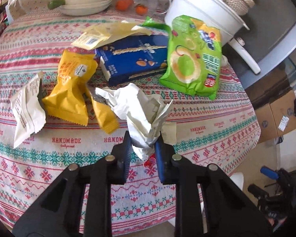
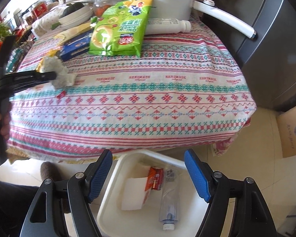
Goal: Collect trash
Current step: 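Grasp the crumpled white wrapper with the left gripper, then grasp the yellow bread packet with the right gripper while the left holds the wrapper, then carry the yellow packet and wrapper over the white bin with both grippers, then open both grippers to drop the packet and wrapper into the bin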
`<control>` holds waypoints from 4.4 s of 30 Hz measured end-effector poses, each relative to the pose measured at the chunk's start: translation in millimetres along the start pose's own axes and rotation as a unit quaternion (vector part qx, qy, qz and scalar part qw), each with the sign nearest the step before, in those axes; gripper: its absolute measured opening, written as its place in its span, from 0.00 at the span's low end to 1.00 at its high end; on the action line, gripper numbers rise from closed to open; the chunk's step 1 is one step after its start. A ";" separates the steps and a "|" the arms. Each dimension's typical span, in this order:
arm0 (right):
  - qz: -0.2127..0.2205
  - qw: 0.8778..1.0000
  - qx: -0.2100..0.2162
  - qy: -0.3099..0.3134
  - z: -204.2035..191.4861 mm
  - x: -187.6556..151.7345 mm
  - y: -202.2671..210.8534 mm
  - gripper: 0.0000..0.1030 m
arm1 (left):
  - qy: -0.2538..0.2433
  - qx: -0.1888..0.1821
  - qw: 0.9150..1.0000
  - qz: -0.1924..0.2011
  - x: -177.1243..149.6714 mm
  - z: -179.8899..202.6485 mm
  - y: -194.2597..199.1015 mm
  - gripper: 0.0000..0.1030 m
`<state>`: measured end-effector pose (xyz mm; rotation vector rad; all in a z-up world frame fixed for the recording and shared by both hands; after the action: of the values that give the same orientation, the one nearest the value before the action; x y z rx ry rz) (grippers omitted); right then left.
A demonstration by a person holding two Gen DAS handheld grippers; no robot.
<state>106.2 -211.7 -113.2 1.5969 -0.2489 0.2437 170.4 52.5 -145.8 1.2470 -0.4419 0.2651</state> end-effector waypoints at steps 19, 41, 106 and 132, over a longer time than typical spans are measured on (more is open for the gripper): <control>0.036 0.996 0.070 -0.034 -92.1 35.1 -17.7 0.75 | 0.015 0.059 0.994 0.090 -34.7 -95.5 135.8 0.23; 0.035 0.982 0.178 -0.053 -295.5 119.9 -84.3 0.75 | 0.058 0.095 0.990 0.090 -51.7 -162.7 150.5 0.23; -0.108 0.983 0.098 -0.116 89.1 -76.2 -12.5 0.30 | -0.331 -0.096 0.935 -0.084 -133.5 216.8 18.8 0.24; -0.122 0.978 0.089 -0.146 112.3 -86.8 -12.5 0.74 | -0.335 -0.069 0.936 -0.079 -119.8 221.4 14.5 0.69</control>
<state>27.8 -322.6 -156.2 1.8214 -0.2594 -0.1658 18.7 -148.5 -133.4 1.2052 -0.9218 -0.3422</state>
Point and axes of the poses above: each gripper's, at about its wrist camera, not at the fingertips, and y roughly against the way its jaws point, z to its right, x to its top, the point moved 7 cm from there along -y, roughly the way its jaws point, and after that the axes turned 12 degrees about -y, right-handed, at the moved point
